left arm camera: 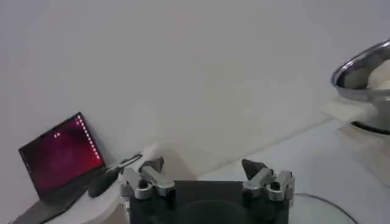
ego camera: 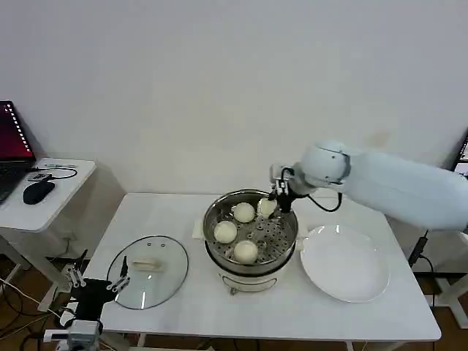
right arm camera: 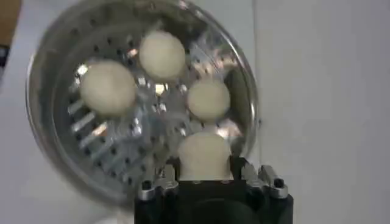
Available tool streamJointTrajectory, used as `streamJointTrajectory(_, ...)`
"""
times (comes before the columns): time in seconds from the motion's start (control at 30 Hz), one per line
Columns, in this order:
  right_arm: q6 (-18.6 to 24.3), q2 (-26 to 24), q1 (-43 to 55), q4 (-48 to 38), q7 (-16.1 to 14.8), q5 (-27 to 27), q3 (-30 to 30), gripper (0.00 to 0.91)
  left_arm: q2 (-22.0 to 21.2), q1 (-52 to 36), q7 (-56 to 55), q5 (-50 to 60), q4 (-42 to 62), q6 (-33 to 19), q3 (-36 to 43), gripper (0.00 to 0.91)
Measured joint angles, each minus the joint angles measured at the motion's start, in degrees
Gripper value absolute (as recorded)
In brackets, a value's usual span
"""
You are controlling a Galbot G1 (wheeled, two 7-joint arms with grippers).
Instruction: Take steamed baozi put them in steamer then cover it.
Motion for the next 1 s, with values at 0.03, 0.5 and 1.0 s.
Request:
streamJointTrajectory(0.03, -0.4, 0.4, -0.2, -0.3, 0.2, 0.2, -0.3, 0.554, 0.0, -0.1, 0.0, 0.0, 0.1, 0.0, 0.0, 0.907)
streamJointTrajectory(0.5, -2.9, 3.7, -2.9, -2.2, 1.7, 1.4, -2.5, 0.554, 0.2, -0.4, 0.0, -0.1, 0.4, 0.1, -0.1, 0.907)
streamJointTrajectory(1.0, -3.6, 4.7, -4.0, -3.1, 2.2, -0.2, -2.4, 0.907, 0.2, -0.1, 0.0, -0.3, -0.1, 0.1, -0.6, 0.907)
